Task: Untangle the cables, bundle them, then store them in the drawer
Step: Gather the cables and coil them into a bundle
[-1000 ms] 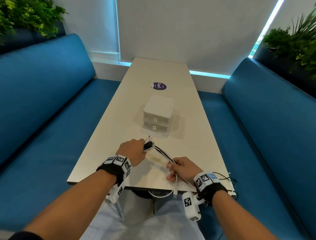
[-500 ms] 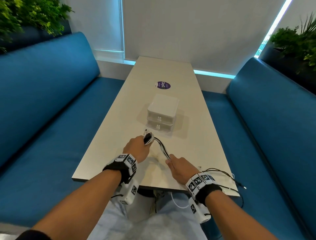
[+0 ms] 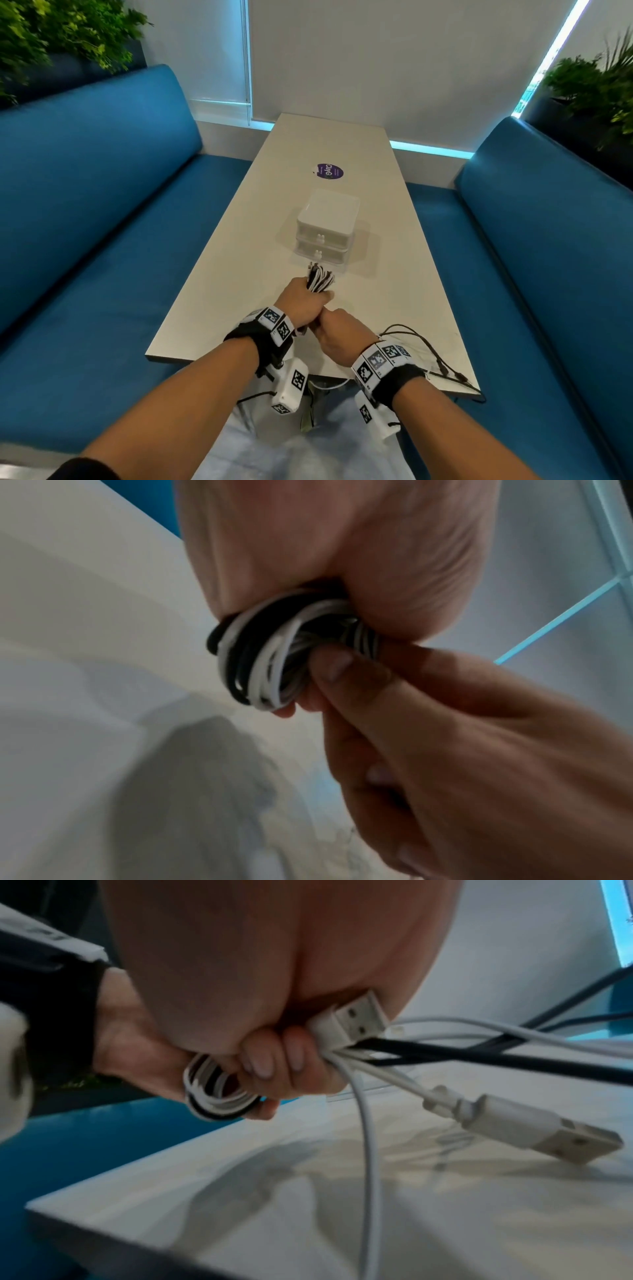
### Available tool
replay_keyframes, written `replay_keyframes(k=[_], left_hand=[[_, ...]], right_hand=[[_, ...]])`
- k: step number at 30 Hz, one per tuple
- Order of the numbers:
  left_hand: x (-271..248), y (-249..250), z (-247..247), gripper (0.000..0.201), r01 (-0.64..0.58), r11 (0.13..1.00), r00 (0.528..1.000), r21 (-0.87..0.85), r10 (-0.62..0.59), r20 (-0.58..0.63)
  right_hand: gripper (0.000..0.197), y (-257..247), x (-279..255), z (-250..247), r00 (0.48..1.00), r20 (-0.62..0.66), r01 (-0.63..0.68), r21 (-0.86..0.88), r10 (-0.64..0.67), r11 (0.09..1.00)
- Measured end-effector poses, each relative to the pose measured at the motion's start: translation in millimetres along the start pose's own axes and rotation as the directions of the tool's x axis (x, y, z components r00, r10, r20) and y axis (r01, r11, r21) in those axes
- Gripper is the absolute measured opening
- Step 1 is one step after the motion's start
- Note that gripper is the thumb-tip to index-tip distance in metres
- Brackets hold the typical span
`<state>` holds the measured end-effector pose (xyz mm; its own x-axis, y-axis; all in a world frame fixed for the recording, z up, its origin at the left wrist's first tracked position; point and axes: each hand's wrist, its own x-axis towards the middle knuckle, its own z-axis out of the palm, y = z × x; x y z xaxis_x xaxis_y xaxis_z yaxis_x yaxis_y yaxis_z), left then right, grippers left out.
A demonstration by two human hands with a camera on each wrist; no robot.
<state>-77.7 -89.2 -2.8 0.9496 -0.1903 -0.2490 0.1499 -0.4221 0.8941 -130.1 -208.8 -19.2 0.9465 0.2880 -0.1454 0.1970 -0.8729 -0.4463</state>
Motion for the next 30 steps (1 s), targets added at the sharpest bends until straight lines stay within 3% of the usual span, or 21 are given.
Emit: replay_keyframes(k=[3, 6, 8, 10, 15, 20, 23, 27, 30], left_hand=[[0, 2, -6, 0.036, -0.007, 1.000, 0.996, -0.012, 0.006, -0.094], [3, 10, -24, 0.049, 0.016, 0.969, 0.988, -0.246, -0.054, -0.147], [9, 16, -38, 0.045, -0.028, 0.904, 0.980, -0.426, -0.060, -0.192], [11, 20, -46, 0.038, -0.074, 0.866, 0.975, -0.494, -0.041, -0.218], [2, 14, -42, 0.037, -0.045, 0.850, 0.982, -0.525, -0.058, -0.178], [-1, 16, -40, 0.025, -0.032, 0.754, 0.997, -0.656, -0.020, -0.072], [-1, 20, -42, 0.028, -0.048, 0.785, 0.995, -0.618, -0.017, -0.098], [-3, 21, -39, 0.038, -0.016, 0.770, 0.998, -0.637, -0.026, -0.056], [-5, 19, -36, 0.046, -0.026, 0.820, 0.993, -0.572, -0.045, -0.111]], right_hand=[[0.031, -1, -3, -13, 1.000, 0.007, 0.023, 0.150, -0.024, 0.988], [0.024, 5, -5, -22, 0.997, 0.075, -0.032, 0.285, 0.011, 0.958], [0.024, 14, -10, -23, 0.993, 0.104, -0.085, 0.371, 0.050, 0.925], [0.022, 21, -13, -17, 0.990, 0.120, -0.117, 0.463, 0.069, 0.878], [0.015, 22, -11, 2, 0.993, 0.090, -0.098, 0.200, 0.081, 0.975], [0.030, 22, -11, 7, 0.982, 0.151, -0.132, 0.120, 0.113, 0.984], [0.032, 22, -14, 2, 0.982, 0.160, -0.116, 0.118, 0.097, 0.986], [0.057, 16, -16, -1, 0.986, 0.124, -0.131, 0.198, 0.107, 0.971], [0.039, 16, -12, -5, 0.991, 0.093, -0.117, 0.188, 0.101, 0.975]])
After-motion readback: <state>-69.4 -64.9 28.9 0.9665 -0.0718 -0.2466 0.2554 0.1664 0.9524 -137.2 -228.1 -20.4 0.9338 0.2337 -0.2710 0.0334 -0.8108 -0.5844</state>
